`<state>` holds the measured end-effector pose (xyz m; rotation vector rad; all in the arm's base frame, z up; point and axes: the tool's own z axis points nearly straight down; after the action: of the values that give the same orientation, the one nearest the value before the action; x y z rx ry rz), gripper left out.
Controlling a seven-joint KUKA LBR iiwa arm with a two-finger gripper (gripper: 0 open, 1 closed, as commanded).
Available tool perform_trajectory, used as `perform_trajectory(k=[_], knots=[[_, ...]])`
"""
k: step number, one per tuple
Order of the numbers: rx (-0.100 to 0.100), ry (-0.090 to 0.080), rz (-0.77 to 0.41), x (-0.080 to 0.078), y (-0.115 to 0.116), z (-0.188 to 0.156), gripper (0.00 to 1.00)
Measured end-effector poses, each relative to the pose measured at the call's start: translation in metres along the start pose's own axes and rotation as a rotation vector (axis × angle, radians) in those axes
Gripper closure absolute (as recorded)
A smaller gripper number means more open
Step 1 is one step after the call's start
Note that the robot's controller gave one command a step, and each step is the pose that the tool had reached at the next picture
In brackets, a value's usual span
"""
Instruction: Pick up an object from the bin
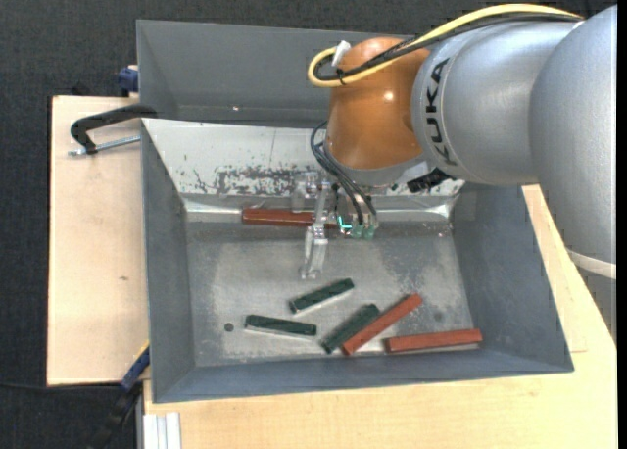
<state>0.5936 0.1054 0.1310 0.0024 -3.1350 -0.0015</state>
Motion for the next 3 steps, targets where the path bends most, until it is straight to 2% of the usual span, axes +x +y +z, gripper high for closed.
perform_trajectory(k=[1, 2, 3], knots=[[-0.001, -0.008, 0.001, -0.002, 0.000, -0.005, 0.00], [-0.003, -0.018, -0.065, 0.018, -0.017, 0.015, 0.00], [0.004, -0.005, -0.239, 0.038, -0.030, 0.049, 0.00]])
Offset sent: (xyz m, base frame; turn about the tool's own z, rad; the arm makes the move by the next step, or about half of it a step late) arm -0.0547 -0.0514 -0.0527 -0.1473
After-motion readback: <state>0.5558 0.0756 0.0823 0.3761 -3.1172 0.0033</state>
